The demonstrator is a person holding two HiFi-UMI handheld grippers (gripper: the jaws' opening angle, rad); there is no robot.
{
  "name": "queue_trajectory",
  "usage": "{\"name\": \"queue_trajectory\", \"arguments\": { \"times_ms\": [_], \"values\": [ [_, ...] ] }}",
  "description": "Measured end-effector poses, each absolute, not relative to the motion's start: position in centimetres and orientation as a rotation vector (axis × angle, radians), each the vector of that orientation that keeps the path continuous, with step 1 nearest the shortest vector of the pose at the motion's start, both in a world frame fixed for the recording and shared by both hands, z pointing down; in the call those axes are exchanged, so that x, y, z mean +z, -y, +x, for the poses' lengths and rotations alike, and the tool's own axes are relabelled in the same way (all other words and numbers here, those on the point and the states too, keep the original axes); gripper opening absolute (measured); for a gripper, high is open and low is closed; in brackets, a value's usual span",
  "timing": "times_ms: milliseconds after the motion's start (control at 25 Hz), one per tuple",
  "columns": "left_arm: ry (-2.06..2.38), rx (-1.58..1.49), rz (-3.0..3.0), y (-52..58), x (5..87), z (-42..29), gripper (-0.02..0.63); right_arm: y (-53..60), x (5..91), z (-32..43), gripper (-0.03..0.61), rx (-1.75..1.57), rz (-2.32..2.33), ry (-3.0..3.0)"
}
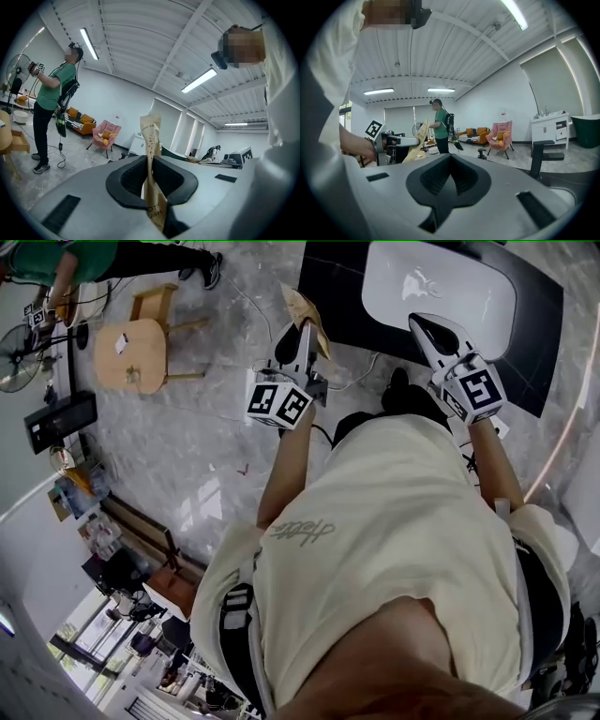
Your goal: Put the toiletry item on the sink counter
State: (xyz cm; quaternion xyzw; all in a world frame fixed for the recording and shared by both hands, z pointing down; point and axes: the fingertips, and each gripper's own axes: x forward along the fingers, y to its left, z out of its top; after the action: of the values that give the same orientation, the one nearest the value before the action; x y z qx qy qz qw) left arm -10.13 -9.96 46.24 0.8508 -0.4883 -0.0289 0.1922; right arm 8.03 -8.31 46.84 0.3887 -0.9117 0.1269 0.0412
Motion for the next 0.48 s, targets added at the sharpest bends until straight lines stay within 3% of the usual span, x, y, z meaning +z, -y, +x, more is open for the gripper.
{"name": "queue_trajectory", "arguments": {
  "times_ms": [480],
  "values": [
    [1.405,-0.055,2.353,14.3,46.4,-12.1,0.040,12.2,47.9,6.3,-0.006,0.511,1.150,2.805]
  ]
}}
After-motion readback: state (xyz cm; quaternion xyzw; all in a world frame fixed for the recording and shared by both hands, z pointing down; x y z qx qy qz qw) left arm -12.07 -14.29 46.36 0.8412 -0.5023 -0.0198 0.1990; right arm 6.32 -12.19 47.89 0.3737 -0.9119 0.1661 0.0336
